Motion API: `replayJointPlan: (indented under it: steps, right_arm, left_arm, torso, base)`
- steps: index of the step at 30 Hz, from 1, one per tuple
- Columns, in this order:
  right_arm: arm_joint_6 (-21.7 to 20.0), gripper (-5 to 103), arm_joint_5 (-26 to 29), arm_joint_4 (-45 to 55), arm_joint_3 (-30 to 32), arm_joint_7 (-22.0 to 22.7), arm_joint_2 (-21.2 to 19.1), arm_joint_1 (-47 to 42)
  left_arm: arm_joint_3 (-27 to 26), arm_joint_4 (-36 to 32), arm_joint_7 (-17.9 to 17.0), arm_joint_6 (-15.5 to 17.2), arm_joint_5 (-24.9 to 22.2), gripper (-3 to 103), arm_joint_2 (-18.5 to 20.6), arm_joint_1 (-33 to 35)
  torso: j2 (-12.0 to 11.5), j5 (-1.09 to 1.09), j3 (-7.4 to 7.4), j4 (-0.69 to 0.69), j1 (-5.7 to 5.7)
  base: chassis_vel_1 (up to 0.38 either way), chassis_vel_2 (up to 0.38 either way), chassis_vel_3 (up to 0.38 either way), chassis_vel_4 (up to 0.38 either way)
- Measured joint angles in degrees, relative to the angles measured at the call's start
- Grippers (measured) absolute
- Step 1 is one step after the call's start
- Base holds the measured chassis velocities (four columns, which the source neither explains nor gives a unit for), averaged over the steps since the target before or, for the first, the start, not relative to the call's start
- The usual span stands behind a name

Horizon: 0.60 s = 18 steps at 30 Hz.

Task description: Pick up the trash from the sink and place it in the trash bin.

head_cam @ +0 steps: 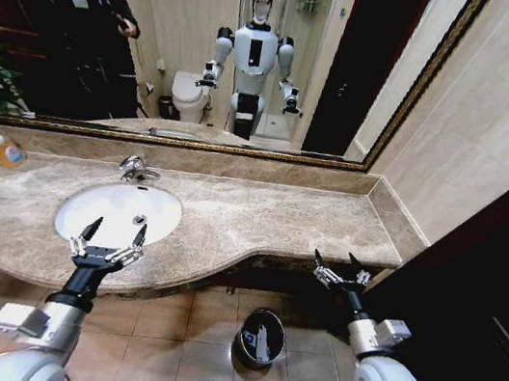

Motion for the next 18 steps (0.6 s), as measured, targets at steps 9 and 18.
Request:
replayJointPlan:
  steps: [9, 18]
  right_arm:
    - [0.0, 100, 0.0, 0.0, 0.0, 0.0, 0.0, 0.0]
    - [0.0, 100, 0.0, 0.0, 0.0, -0.1, 0.0, 0.0]
  left_arm:
    - [0.0, 0.0, 0.0, 0.0, 0.0, 100, 0.0, 0.0]
    - [0.0, 0.0, 0.0, 0.0, 0.0, 100, 0.0, 0.0]
  torso:
    - [0.0, 0.0, 0.0, 0.0, 0.0]
    - [0.0, 0.0, 0.0, 0.0, 0.0]
  base:
    - [0.0, 0.0, 0.0, 0.0]
    - [0.0, 0.0, 0.0, 0.0]
